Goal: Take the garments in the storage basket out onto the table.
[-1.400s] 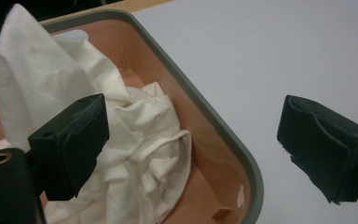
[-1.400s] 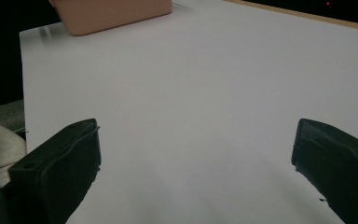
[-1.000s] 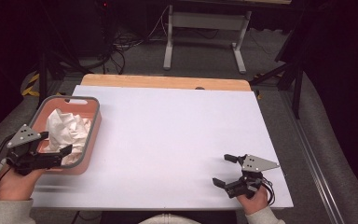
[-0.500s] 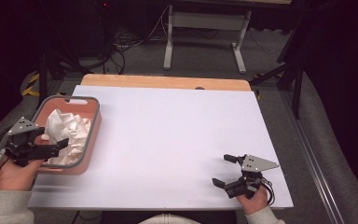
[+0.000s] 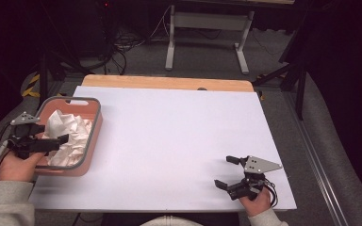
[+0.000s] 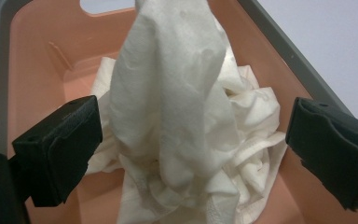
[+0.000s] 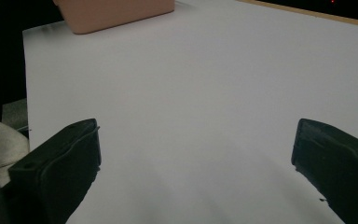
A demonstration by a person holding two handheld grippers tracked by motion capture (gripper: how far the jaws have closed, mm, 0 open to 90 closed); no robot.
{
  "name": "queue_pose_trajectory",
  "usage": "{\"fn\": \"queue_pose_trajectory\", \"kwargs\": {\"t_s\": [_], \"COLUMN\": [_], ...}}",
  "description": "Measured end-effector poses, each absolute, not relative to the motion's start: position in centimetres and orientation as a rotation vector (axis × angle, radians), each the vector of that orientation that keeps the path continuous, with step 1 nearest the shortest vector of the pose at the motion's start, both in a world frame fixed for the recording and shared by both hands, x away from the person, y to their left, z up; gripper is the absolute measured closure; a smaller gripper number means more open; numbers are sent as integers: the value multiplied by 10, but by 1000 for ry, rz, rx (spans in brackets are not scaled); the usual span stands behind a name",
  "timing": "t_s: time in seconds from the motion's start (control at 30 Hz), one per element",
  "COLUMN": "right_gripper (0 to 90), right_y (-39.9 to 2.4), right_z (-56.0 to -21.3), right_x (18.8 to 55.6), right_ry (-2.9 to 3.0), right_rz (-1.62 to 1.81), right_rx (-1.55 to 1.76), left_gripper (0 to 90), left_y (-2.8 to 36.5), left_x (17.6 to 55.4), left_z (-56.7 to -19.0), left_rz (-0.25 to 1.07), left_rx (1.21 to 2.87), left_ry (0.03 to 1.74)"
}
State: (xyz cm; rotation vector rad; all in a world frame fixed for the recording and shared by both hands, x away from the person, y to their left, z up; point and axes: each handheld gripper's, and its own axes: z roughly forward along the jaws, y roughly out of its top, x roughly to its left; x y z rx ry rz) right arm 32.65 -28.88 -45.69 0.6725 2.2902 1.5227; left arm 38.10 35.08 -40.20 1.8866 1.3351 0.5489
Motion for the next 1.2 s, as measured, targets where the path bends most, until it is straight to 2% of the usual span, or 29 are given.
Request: {"fn": "queue_pose_trajectory", "kwargs": {"t_s": [0.6, 1.2], "right_gripper": [19, 19], "right_y": [-289, -289], "right_z": [-457, -457], "right_x": [327, 327], "right_ry": [2292, 2297], "right_rz": [1522, 1519], "right_rx": [674, 682], "left_gripper": [38, 19], "left_y": [358, 361], "left_x": [403, 422], "left_z": [-398, -409], "left_rz": [562, 391], "left_rx": [1920, 1919], "left_ry": [1327, 1357]}}
